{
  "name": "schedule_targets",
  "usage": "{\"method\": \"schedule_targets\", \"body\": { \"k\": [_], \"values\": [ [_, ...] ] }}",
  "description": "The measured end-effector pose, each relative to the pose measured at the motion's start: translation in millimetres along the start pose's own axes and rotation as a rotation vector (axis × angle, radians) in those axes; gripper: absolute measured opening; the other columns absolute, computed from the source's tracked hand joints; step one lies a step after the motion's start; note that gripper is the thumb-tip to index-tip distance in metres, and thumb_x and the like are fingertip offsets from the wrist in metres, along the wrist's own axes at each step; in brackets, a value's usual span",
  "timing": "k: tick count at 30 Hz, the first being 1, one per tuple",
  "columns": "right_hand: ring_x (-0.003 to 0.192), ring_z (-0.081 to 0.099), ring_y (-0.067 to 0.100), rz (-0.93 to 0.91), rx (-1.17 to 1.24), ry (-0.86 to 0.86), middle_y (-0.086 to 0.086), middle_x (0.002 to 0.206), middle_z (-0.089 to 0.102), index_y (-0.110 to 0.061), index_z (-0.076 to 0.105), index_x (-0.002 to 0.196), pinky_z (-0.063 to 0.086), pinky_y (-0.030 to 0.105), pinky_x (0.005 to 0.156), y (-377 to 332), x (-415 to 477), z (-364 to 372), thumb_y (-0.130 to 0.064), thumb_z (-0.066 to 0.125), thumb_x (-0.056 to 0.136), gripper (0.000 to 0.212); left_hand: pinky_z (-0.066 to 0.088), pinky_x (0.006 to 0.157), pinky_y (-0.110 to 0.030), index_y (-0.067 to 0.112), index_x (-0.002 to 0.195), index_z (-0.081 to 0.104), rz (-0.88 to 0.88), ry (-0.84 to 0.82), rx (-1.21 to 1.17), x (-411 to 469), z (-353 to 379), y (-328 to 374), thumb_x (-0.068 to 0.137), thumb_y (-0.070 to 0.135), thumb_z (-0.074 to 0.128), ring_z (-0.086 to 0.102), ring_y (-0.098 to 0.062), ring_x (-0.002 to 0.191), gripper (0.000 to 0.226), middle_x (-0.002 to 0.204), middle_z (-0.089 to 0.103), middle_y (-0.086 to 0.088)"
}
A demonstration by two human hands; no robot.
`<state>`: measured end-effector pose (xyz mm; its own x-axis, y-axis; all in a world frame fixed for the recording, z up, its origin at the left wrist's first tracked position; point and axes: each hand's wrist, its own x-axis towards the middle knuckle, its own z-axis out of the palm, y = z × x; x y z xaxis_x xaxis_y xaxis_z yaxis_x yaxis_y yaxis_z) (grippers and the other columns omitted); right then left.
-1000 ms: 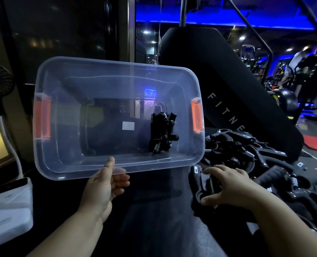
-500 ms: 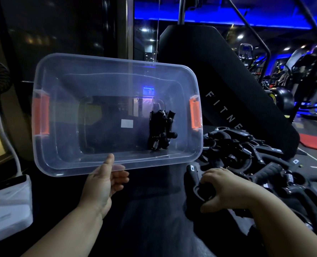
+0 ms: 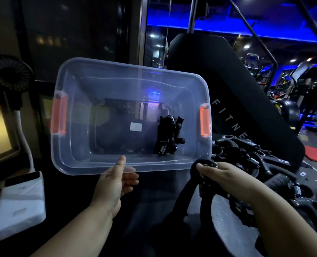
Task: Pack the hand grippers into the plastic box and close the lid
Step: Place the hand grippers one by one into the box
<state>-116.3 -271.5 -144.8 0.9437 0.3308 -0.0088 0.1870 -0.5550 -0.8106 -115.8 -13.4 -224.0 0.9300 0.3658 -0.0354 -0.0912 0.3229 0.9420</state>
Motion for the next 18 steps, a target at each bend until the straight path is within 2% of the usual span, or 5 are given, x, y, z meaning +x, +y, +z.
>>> {"method": "schedule_targets", "body": {
  "k": [3, 5, 8, 13, 18],
  "values": [
    [0.073, 0.070, 0.024, 0.044, -0.174, 0.073, 0.005, 0.079, 0.069, -0.020, 0.063, 0.083, 0.056, 0.037, 0.067, -18, 2, 5, -0.055, 0.056, 0.086, 0.036, 0.043, 0.050, -0.024, 0.006, 0.075, 0.065, 0.000, -0.001, -0.003, -1, 0, 1, 0.090, 0.045, 0.054, 0.062, -0.014, 0.051, 0.043, 0.059, 0.068, -0.006],
    [0.060, 0.070, 0.016, 0.087, -0.381, 0.110, -0.002, 0.080, 0.069, -0.025, 0.058, 0.090, 0.057, 0.036, 0.067, -28, 2, 8, -0.064, 0.051, 0.084, 0.040, 0.043, 0.050, -0.024, 0.006, 0.075, 0.065, -0.004, -0.002, -0.007, -2, 0, 2, 0.090, 0.045, 0.054, 0.062, -0.014, 0.050, 0.043, 0.058, 0.067, -0.006],
    [0.047, 0.066, 0.013, 0.132, -0.522, 0.156, -0.002, 0.078, 0.065, -0.025, 0.050, 0.088, 0.051, 0.029, 0.054, -38, 0, 15, -0.068, 0.053, 0.080, 0.044, 0.043, 0.050, -0.024, 0.007, 0.075, 0.064, -0.010, -0.004, -0.011, -2, 0, 4, 0.091, 0.044, 0.053, 0.061, -0.013, 0.049, 0.042, 0.057, 0.067, -0.005],
    [0.052, 0.061, 0.013, 0.183, -0.494, 0.065, 0.004, 0.080, 0.065, -0.017, 0.044, 0.095, 0.047, 0.029, 0.051, -44, 3, 13, -0.043, 0.075, 0.072, 0.047, 0.043, 0.049, -0.023, 0.008, 0.075, 0.065, -0.017, -0.008, -0.005, -2, 0, 5, 0.092, 0.045, 0.052, 0.062, -0.012, 0.050, 0.042, 0.058, 0.068, -0.004],
    [0.069, 0.066, 0.018, 0.113, -0.554, 0.039, 0.001, 0.081, 0.067, -0.022, 0.053, 0.100, 0.057, 0.037, 0.063, -42, 6, 5, -0.022, 0.074, 0.070, 0.037, 0.046, 0.053, -0.024, 0.007, 0.075, 0.065, -0.029, -0.033, -0.015, -3, -1, 5, 0.092, 0.045, 0.052, 0.064, -0.015, 0.055, 0.043, 0.060, 0.069, -0.005]
  ]
}}
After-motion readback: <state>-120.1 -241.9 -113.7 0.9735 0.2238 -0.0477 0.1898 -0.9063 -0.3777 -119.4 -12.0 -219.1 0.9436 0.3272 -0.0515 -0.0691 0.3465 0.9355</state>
